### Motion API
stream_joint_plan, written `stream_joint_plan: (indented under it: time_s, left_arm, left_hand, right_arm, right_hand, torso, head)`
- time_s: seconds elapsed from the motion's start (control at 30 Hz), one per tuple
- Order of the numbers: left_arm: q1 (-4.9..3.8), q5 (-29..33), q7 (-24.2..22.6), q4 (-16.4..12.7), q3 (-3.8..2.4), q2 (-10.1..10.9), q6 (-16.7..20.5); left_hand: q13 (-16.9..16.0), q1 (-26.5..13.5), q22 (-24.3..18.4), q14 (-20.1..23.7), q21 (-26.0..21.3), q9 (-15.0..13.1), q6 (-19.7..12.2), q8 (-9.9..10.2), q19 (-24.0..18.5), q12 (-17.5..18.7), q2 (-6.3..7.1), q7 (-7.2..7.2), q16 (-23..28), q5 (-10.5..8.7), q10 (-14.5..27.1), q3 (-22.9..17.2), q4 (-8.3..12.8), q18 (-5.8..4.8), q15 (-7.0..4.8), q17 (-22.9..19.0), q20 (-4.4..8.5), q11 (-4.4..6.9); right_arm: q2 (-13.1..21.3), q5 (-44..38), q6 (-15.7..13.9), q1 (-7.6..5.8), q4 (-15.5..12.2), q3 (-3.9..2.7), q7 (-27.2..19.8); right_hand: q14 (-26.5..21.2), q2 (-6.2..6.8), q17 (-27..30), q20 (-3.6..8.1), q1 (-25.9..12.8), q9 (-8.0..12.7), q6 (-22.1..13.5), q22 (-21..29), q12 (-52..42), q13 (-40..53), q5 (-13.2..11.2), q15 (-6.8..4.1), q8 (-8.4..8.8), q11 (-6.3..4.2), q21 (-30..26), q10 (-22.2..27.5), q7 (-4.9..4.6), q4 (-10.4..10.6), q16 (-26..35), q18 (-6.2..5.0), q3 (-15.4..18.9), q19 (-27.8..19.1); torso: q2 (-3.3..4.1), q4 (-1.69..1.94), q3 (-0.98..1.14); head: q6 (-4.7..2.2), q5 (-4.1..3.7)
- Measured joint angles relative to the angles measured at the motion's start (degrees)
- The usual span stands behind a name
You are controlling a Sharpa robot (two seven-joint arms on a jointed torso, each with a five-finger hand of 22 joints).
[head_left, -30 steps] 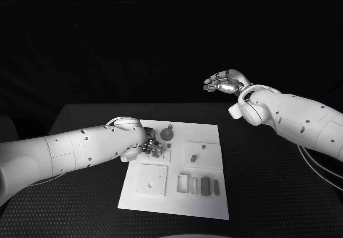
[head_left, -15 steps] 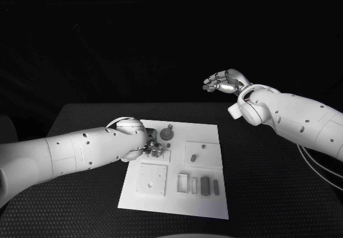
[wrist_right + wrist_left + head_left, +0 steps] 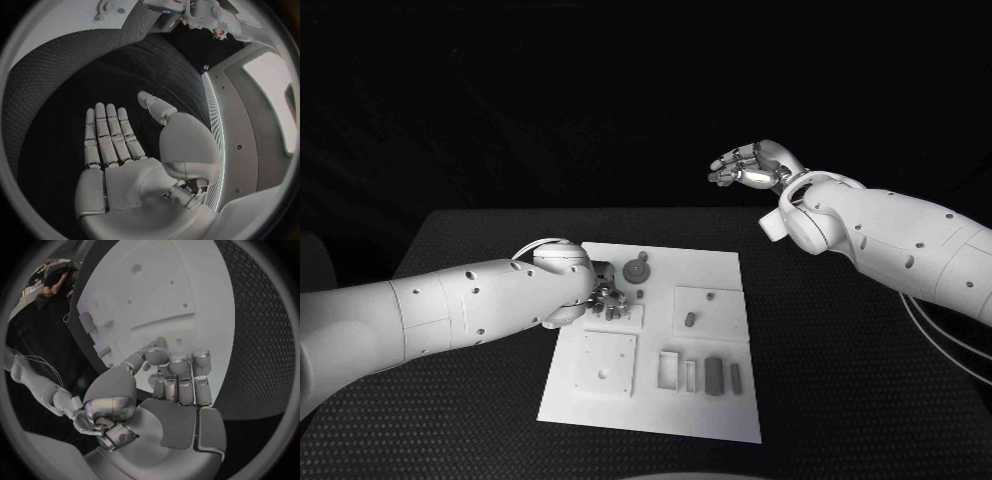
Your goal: Assemble the parts on the task board
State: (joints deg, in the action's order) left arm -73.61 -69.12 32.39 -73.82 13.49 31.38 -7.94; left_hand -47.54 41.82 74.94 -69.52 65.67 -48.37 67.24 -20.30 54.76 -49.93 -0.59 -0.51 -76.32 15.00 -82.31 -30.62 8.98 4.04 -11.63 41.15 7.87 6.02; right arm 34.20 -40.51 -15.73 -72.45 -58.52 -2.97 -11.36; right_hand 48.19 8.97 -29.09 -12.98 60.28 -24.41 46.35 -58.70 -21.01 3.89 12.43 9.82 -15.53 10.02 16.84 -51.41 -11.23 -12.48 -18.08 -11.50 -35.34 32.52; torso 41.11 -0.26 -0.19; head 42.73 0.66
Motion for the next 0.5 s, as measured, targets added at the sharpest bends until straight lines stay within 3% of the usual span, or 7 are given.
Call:
stream_joint_plan:
  time_s: [0.03, 0.17, 0.23, 0.33, 0.5]
  left_arm:
    - [0.08, 0.0, 0.07, 0.07, 0.07, 0.08, -0.01]
    - [0.21, -0.01, 0.21, 0.23, 0.13, 0.29, -0.02]
    - [0.24, -0.01, 0.28, 0.26, 0.15, 0.3, -0.02]
    - [0.26, -0.02, 0.36, 0.28, 0.16, 0.36, -0.02]
    - [0.26, -0.04, 0.45, 0.34, 0.16, 0.63, 0.06]
  left_hand:
    - [0.13, -0.67, 0.0, 0.19, 0.0, -0.1, 2.13, 0.0, 0.0, 0.0, 0.89, 1.36, 0.0, -1.65, 0.82, 0.16, -0.81, 0.55, -0.21, -0.21, 0.0, 0.23]
    - [0.49, -2.4, 0.0, 0.46, 0.0, -0.35, 3.09, 0.36, -0.42, -0.39, 3.59, 1.12, -0.44, -7.46, 1.64, 0.47, -2.92, 0.88, -0.5, -0.8, 0.01, 0.83]
    - [0.61, -2.9, 0.0, 0.44, 0.0, -0.43, 3.09, 0.36, -0.42, -0.39, 4.44, 1.12, -0.44, -9.3, 1.64, 0.48, -3.57, 0.88, -0.51, -0.99, 0.01, 0.83]
    - [0.73, -3.3, -0.01, 0.44, 0.0, -0.43, 3.09, 0.62, -0.42, -0.39, 5.51, 1.12, -0.44, -10.84, 1.64, 0.32, -4.31, 0.88, -0.52, -1.22, 0.01, 0.84]
    - [0.81, -3.48, -0.01, 0.44, 0.0, -0.49, 3.09, 0.62, -0.42, -0.39, 5.68, 1.13, -0.67, -11.06, 1.64, 0.38, -4.56, 0.88, -0.52, -1.28, 0.01, 0.84]
  right_arm:
    - [0.03, 0.0, 0.0, 0.0, 0.0, 0.0, 0.0]
    - [0.05, 0.0, 0.03, 0.0, 0.0, 0.0, 0.0]
    - [0.05, 0.0, 0.05, 0.0, 0.0, 0.0, 0.0]
    - [0.05, 0.0, 0.08, 0.0, 0.0, 0.0, 0.0]
    - [0.08, 0.0, 0.09, 0.0, 0.03, 0.0, -0.01]
  right_hand:
    - [0.0, 0.0, 0.0, 0.0, 0.0, 0.0, 0.0, -0.02, 0.0, 0.0, 0.0, 0.0, 0.0, 0.0, 0.0, 0.0, 0.0, 0.0, 0.0, 0.01, 0.0, 0.0]
    - [0.0, 0.0, 0.1, -0.12, 0.0, 0.06, -0.11, -0.09, 0.16, 0.0, 0.13, 0.0, 0.0, 0.21, 0.0, -0.21, -0.11, -0.15, 0.24, 0.0, 0.19, -0.12]
    - [0.0, 0.0, 0.25, -0.21, 0.0, 0.17, -0.21, -0.27, 0.49, 0.0, 1.2, 0.0, 0.0, 0.21, -0.31, -0.21, -0.21, -0.15, 0.23, 0.0, 0.84, -0.21]
    - [-0.2, 0.0, 0.35, -0.21, 0.0, 0.19, -0.23, -0.32, 0.67, 0.0, 1.99, 0.2, 0.0, 0.0, -0.34, -0.42, -0.22, -0.32, 0.23, 0.01, 1.27, -0.21]
    - [-0.2, 0.0, 0.41, -0.21, 0.0, 0.24, -0.23, -0.37, 0.67, 0.0, 1.99, 0.2, 0.0, 0.0, -0.34, -0.42, -0.23, -0.32, 0.23, 0.01, 1.27, -0.21]
  torso:
    - [0.0, 0.0, 0.0]
    - [0.0, 0.0, -0.01]
    - [0.0, 0.01, 0.0]
    - [0.0, 0.01, -0.01]
    - [0.0, 0.01, -0.03]
  head:
    - [-0.02, 0.0]
    - [-0.05, -0.01]
    - [-0.05, -0.04]
    - [-0.05, -0.07]
    - [-0.08, -0.1]
